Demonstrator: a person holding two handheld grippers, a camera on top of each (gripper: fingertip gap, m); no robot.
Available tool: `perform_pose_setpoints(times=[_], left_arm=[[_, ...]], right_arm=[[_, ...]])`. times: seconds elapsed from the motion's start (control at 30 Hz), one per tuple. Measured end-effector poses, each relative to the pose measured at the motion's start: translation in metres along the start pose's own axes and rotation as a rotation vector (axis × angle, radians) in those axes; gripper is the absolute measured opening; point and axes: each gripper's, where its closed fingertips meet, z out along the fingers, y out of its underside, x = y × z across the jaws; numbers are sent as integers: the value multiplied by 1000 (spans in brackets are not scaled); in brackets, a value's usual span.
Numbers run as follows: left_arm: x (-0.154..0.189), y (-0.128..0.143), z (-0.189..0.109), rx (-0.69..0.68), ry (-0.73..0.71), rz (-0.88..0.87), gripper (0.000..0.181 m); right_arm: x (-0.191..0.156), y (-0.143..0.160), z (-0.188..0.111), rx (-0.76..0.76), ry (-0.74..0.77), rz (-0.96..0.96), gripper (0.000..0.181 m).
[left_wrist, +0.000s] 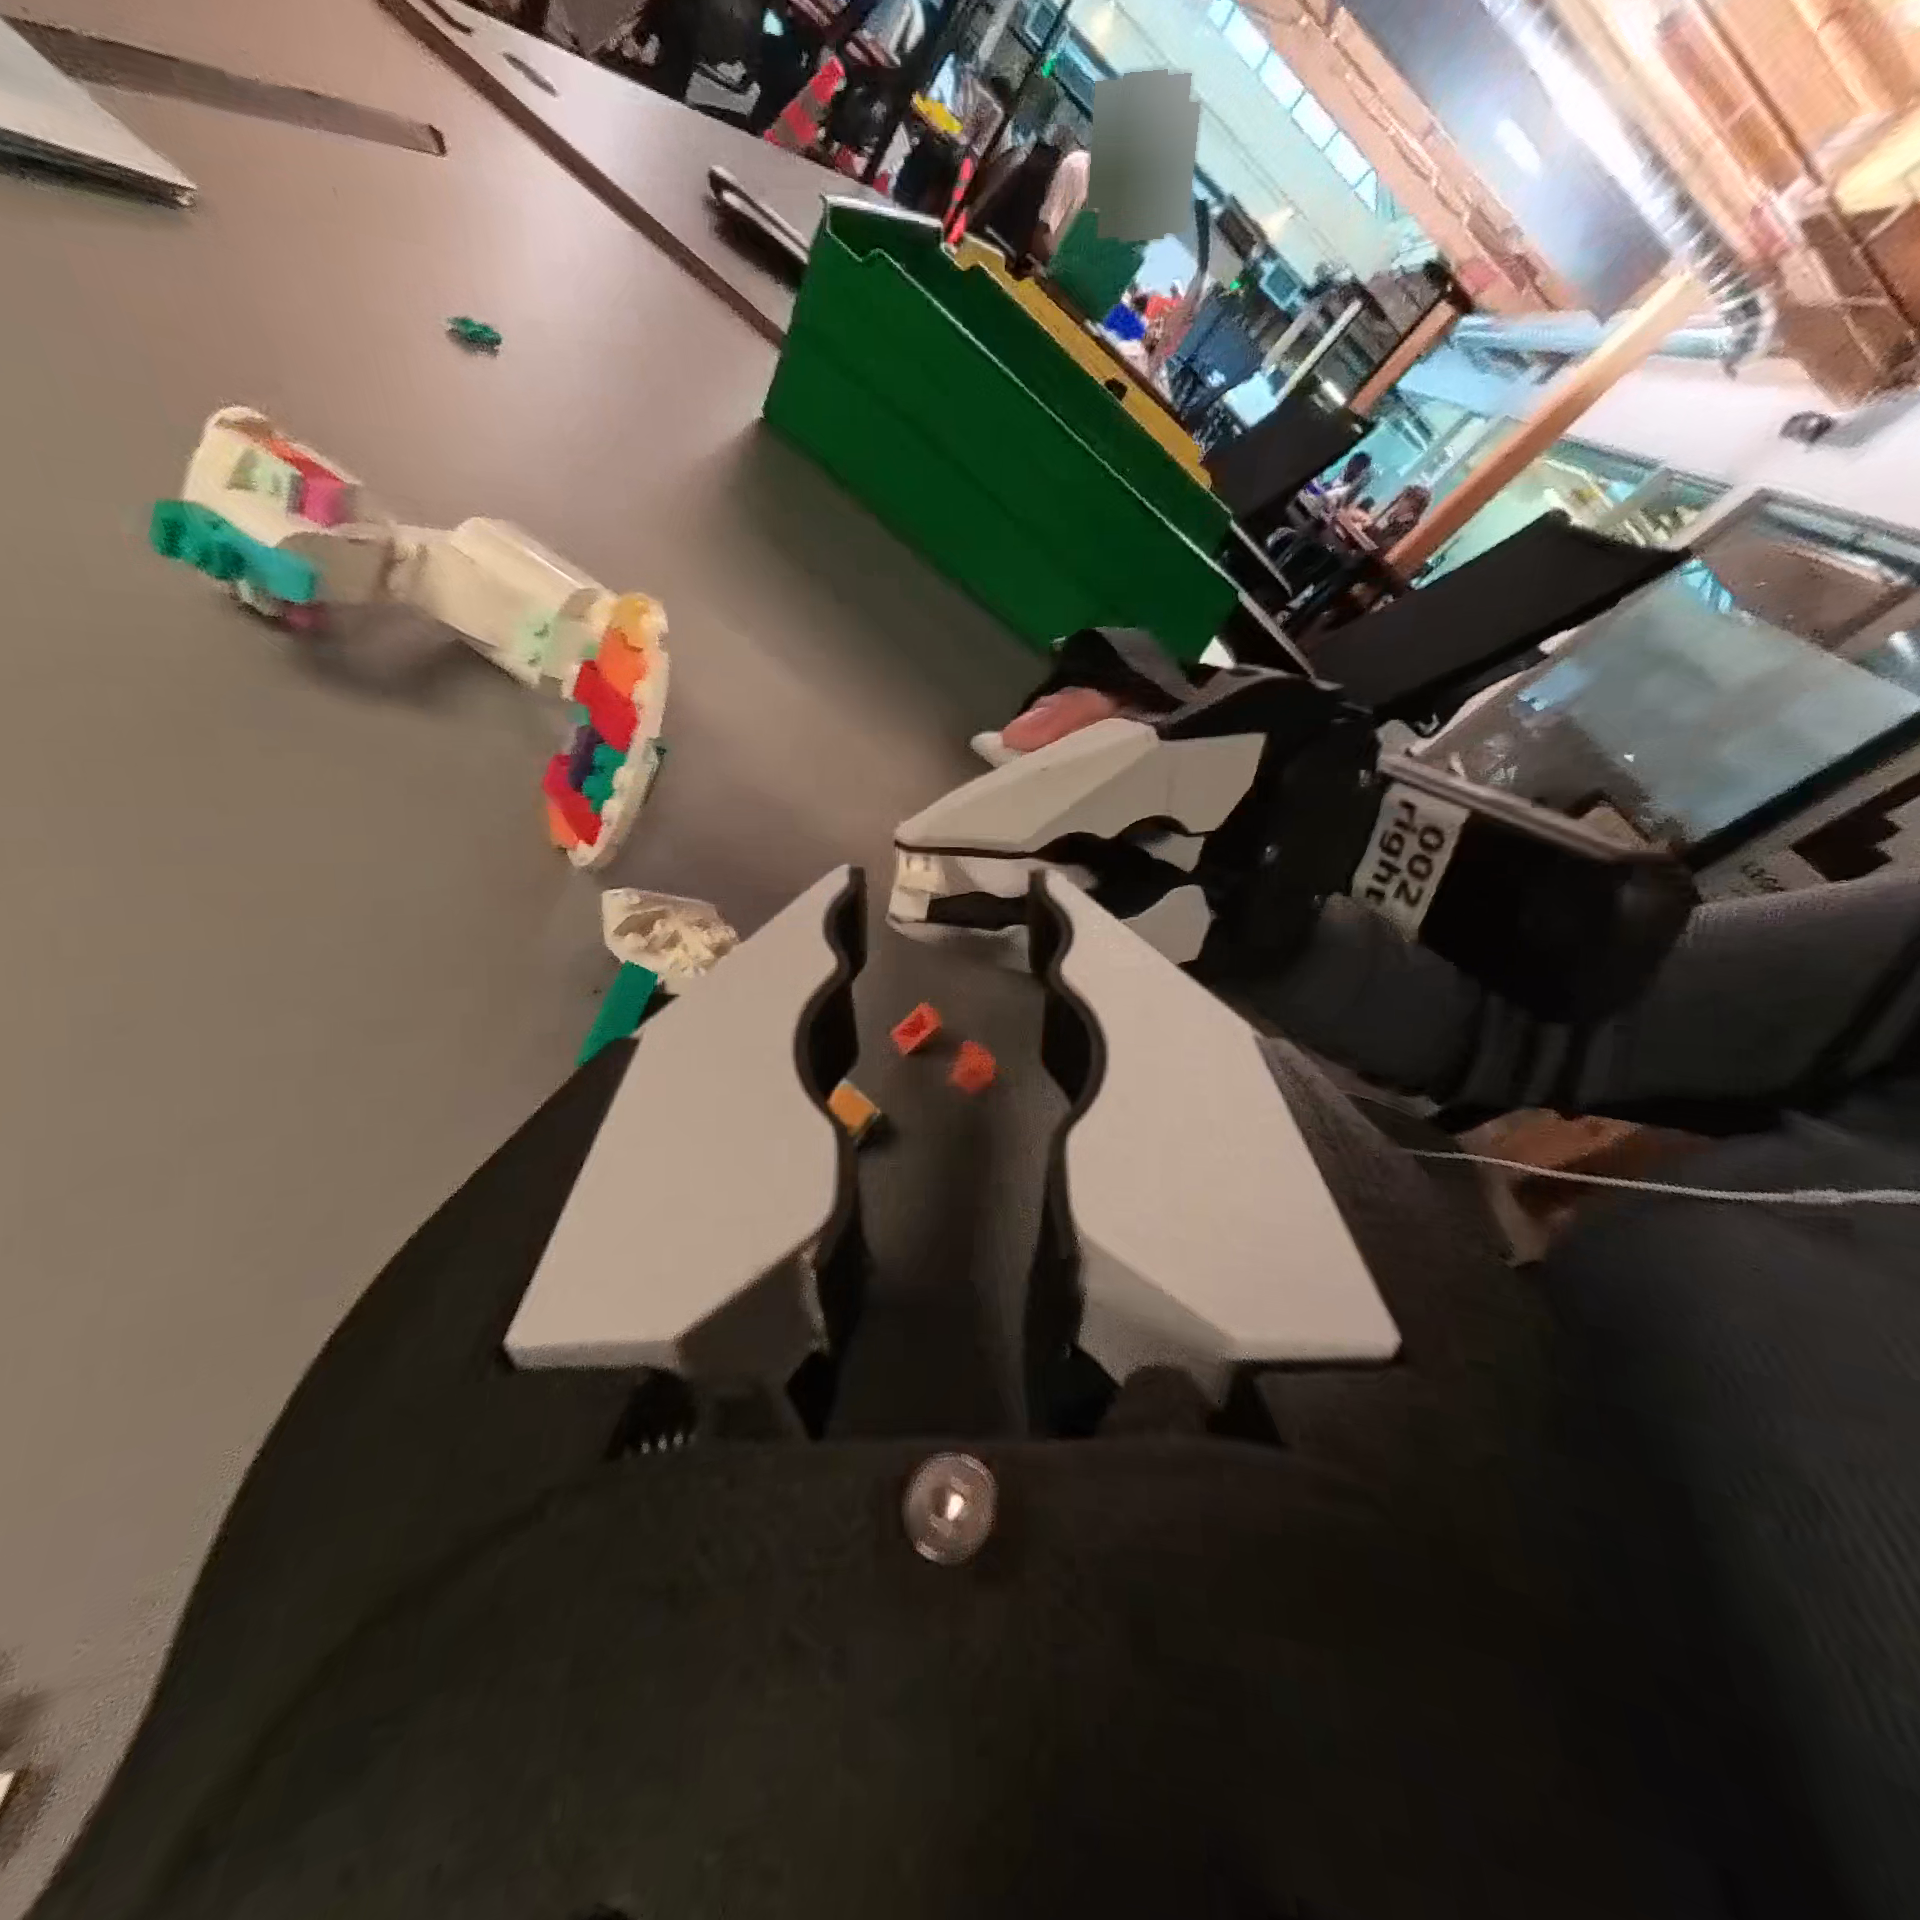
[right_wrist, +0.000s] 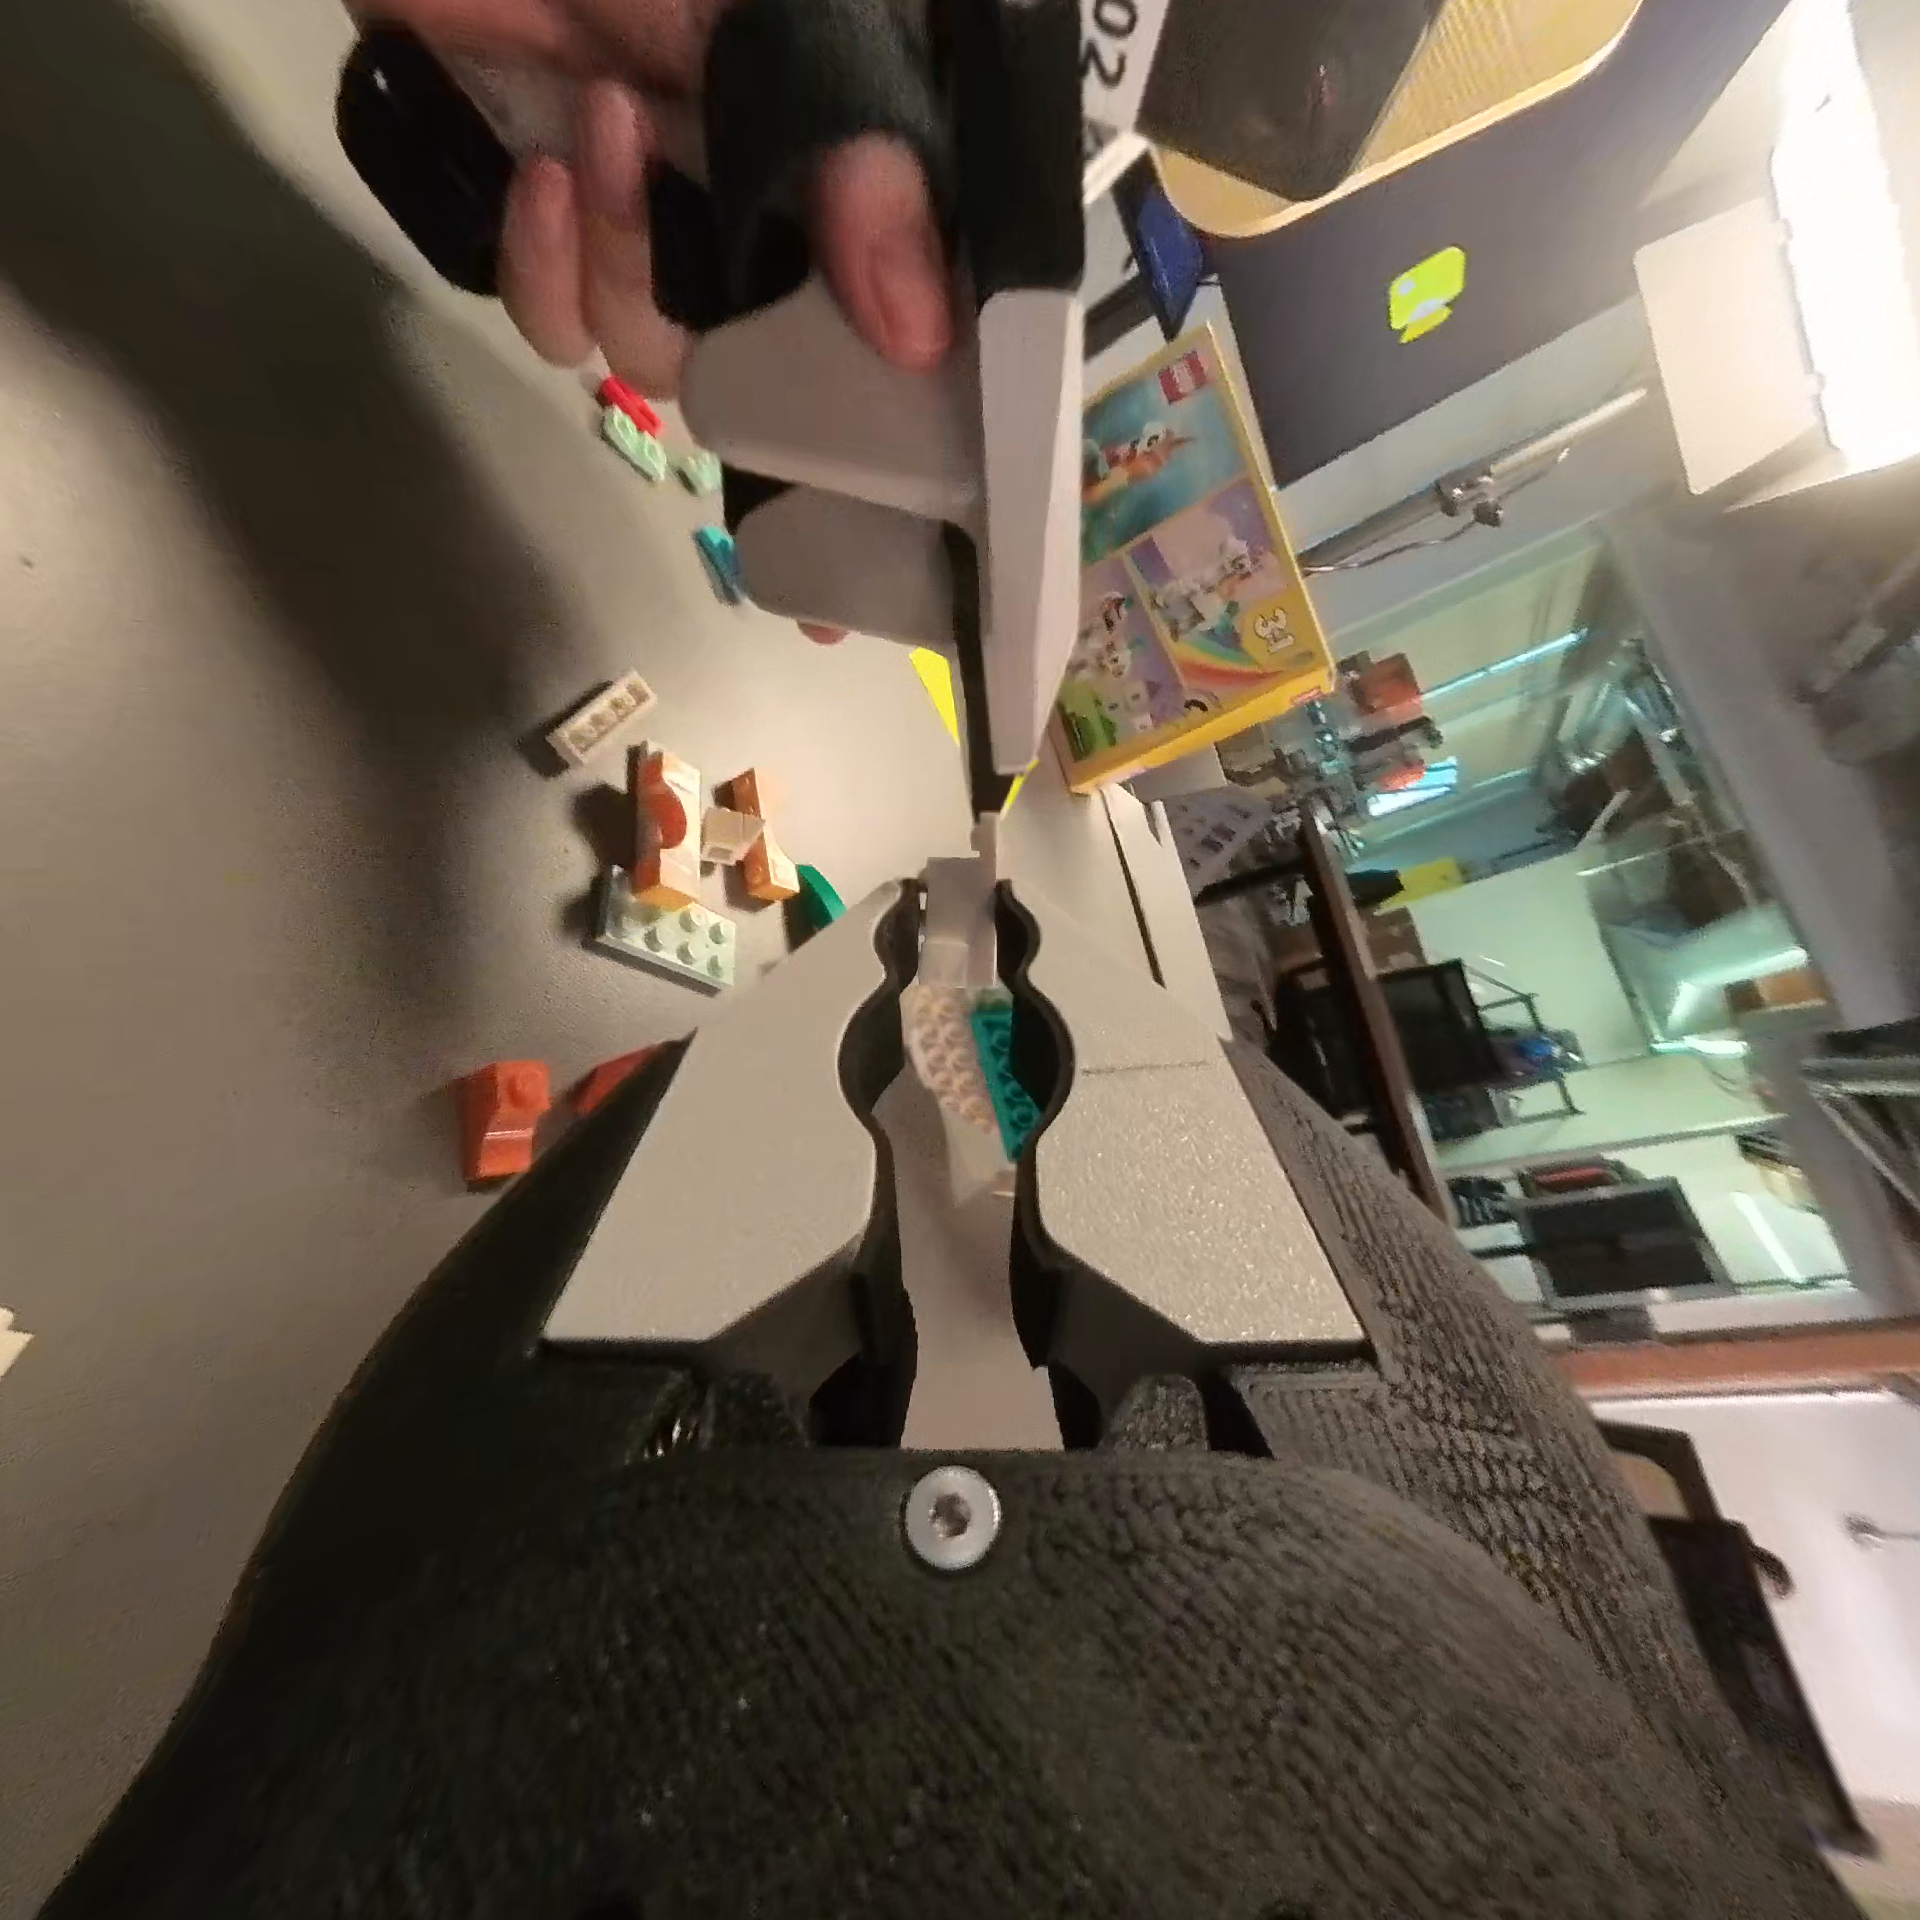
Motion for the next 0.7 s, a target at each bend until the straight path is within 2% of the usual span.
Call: perform_pose_setpoints(times=[0.1, 0.23, 0.3, 0.4, 0.57, 0.7], left_arm=[[-2, 7, 4, -47, -33, 62, 29], [-3, 12, 9, -68, -61, 114, 7], [-5, 14, 9, -81, -69, 119, 7], [-11, 15, 7, -97, -98, 61, 7], [-15, 17, 6, -96, -81, -27, 6], [-17, 23, 6, -150, -134, 77, 6]], right_arm=[[-2, -4, -1, 30, -19, 14, 12], [-5, -6, -1, 37, -38, 24, 12], [-6, -5, -1, 41, -52, 38, 12], [-4, 3, 0, -5, -47, 25, 23], [-11, 5, 0, -30, -85, -20, 12], [-18, 7, -1, -33, -178, 71, 11]])
